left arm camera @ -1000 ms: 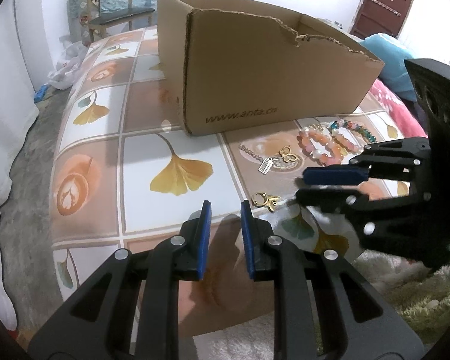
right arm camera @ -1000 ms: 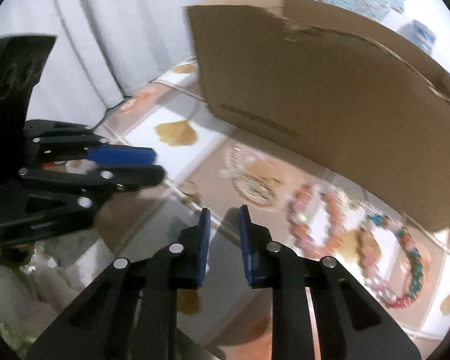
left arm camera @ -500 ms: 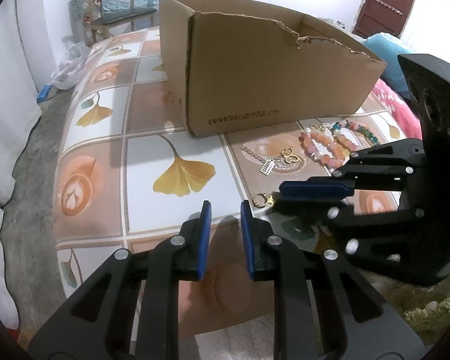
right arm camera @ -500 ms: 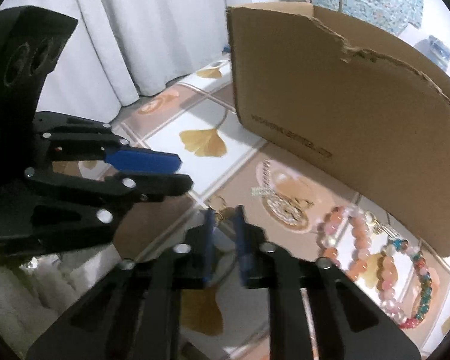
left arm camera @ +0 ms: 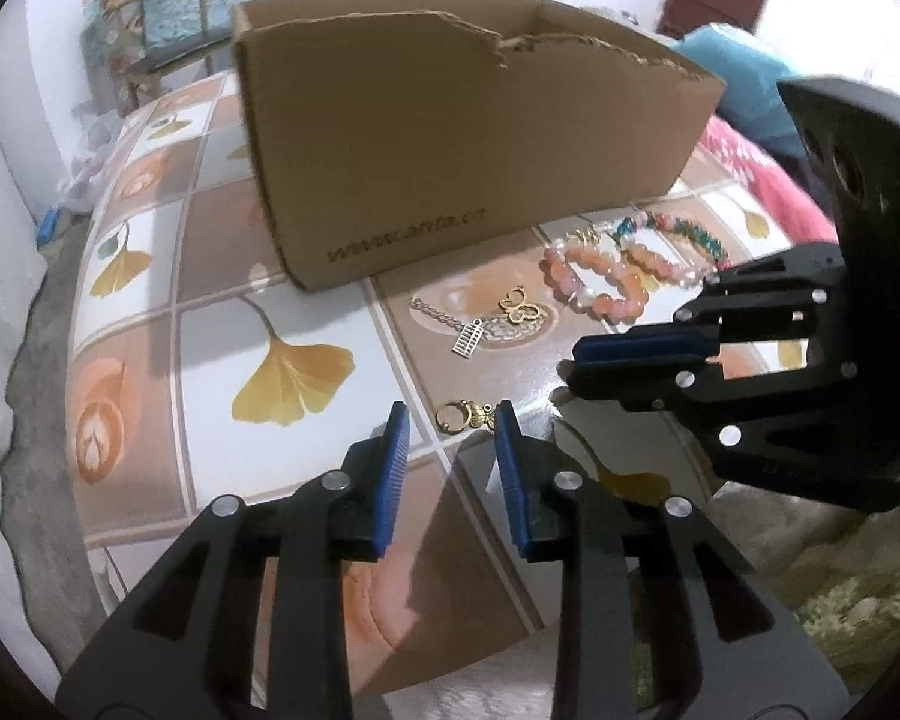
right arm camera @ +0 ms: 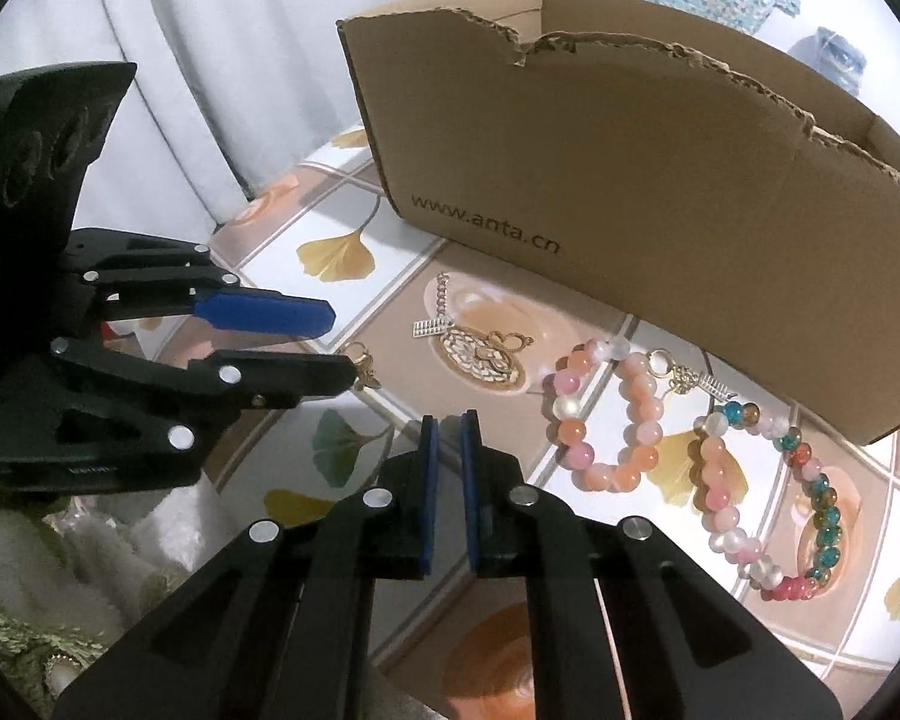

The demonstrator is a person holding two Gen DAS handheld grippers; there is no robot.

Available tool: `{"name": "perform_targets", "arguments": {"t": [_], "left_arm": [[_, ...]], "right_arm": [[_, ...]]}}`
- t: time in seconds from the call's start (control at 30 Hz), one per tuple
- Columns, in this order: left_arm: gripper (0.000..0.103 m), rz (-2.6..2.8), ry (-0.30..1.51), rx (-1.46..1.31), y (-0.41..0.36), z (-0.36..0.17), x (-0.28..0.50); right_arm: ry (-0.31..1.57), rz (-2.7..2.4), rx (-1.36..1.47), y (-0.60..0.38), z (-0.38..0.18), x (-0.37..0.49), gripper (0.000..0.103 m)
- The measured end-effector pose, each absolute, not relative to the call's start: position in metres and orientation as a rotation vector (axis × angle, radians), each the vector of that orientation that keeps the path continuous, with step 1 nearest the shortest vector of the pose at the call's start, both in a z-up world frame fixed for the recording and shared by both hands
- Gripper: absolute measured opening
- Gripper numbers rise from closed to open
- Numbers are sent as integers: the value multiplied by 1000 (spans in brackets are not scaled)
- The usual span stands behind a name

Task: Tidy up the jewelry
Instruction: 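Lower the left tool around the gold ring and close on it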

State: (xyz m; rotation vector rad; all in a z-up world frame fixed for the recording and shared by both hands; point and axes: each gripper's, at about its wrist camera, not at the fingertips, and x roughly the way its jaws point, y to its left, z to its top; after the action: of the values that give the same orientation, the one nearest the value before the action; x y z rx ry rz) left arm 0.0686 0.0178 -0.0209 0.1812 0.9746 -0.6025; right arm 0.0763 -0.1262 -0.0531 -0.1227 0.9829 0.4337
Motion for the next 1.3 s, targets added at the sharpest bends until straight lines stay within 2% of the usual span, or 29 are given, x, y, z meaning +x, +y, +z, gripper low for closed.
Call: {"name": "perform_targets", "arguments": {"t": [0.27,0.4,0.57,1.3], "left_arm": [[27,-617,967,269,10,-22,74],[17,-628,962,295,8,-23,75],[14,-611,960,307,10,-23,75],[14,-603,938,276,26,-18,69]], "right_arm": [[974,439,-109,-135,-49,71,8],[974,440,-107,-137,-48,71,8],[973,441,-113,-137,-47,71,8],[962,488,-123,-121,-43,74,8]]}}
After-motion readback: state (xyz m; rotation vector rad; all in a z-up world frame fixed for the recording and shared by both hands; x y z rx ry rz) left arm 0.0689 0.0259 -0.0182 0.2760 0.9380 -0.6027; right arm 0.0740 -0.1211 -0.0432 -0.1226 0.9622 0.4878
